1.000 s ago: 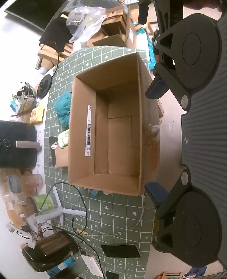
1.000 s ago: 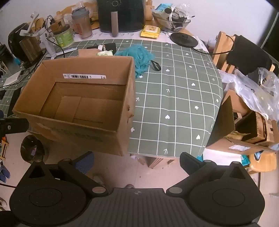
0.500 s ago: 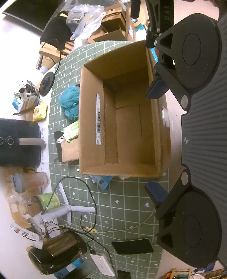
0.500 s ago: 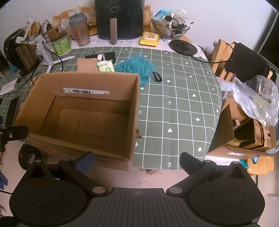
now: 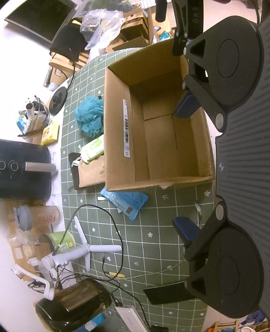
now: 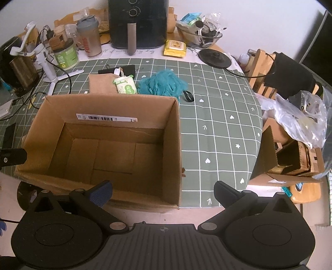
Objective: Organize soft objects
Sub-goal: 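Move the left tool past the cardboard box toward the blue wipe packet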
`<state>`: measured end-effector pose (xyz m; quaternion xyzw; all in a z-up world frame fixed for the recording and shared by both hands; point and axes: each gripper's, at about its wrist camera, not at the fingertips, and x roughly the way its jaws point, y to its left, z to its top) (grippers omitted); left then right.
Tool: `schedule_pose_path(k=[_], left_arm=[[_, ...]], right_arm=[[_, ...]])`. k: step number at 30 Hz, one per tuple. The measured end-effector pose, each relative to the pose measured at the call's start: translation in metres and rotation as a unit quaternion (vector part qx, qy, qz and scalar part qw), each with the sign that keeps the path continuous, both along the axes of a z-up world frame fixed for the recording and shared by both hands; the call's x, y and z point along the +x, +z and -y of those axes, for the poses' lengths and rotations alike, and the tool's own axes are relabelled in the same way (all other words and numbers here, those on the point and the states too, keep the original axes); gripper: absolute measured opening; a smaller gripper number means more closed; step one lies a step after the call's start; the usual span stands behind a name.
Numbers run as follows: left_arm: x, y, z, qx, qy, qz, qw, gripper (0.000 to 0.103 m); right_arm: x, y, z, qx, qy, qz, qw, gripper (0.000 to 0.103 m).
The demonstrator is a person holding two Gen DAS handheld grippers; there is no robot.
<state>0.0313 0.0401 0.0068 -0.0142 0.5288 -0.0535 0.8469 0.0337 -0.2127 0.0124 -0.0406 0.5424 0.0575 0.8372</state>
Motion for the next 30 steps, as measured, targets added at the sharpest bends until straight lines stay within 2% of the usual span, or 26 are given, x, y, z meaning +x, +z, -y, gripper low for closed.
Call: schedule_pose_path(k=[8, 14, 23, 30], left_arm=[[0.010, -0.001, -0.008, -0.016, -0.030, 0.001, 0.9994, 0.103], [0.019, -0.003, -0.010, -0.023, -0.034, -0.001, 0.9991, 0.103], [0.035, 0.001, -0.014, -0.027, -0.019, 0.010, 0.9994, 0.103], [0.053, 0.007, -0.030, -0.052, 0.024, 0.030, 0.9979, 0.103]], right_arm=[[0.002, 0.003, -0.002, 0.001, -0.014, 0.014, 1.000, 0.103], [0.009, 0.005, 0.010, 0.006, -0.015, 0.021, 1.000, 0.103], [0.046, -0.001, 0.038, 0.045, -0.008, 0.032, 0.998, 0.103], [0.077, -0.010, 0.054, 0.065, 0.010, 0.039, 0.997, 0.103]])
